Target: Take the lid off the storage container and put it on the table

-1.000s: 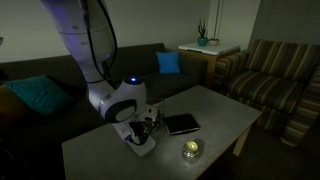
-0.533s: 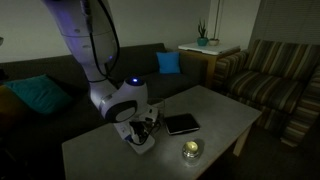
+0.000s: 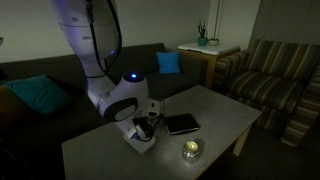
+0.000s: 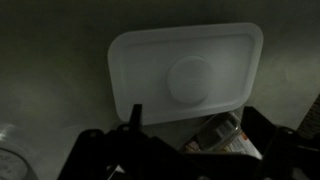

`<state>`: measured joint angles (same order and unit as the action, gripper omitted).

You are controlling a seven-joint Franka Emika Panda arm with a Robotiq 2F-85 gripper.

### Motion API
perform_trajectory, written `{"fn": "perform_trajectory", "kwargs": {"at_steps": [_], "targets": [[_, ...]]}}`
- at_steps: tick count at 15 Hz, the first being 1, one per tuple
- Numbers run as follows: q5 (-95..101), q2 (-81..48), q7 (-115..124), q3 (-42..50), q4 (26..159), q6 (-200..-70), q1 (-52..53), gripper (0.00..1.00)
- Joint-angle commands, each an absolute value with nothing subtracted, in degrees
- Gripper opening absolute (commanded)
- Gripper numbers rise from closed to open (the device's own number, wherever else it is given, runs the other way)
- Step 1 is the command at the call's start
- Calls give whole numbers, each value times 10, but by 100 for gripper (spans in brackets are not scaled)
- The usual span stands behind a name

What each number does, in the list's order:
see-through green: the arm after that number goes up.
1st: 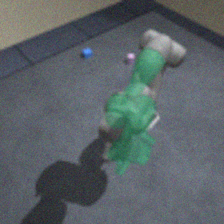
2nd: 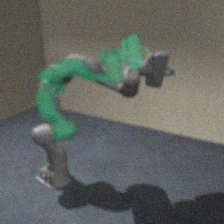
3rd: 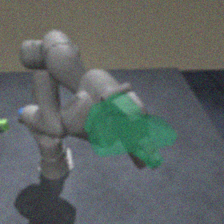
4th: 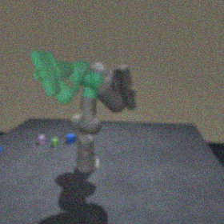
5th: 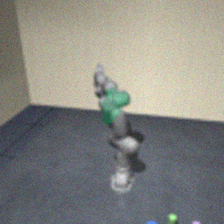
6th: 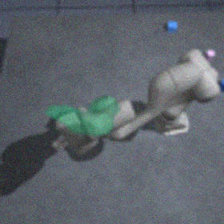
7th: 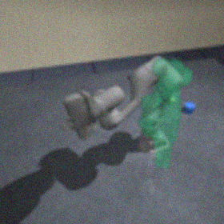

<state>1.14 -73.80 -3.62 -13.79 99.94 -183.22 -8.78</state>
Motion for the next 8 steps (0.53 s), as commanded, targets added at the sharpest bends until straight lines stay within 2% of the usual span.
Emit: {"fn": "perform_trajectory", "kwargs": {"at_steps": [1, 8], "targets": [[57, -620, -78, -171, 1132, -1848, -140, 100], [105, -485, -116, -258, 1222, -1803, -212, 100]]}}
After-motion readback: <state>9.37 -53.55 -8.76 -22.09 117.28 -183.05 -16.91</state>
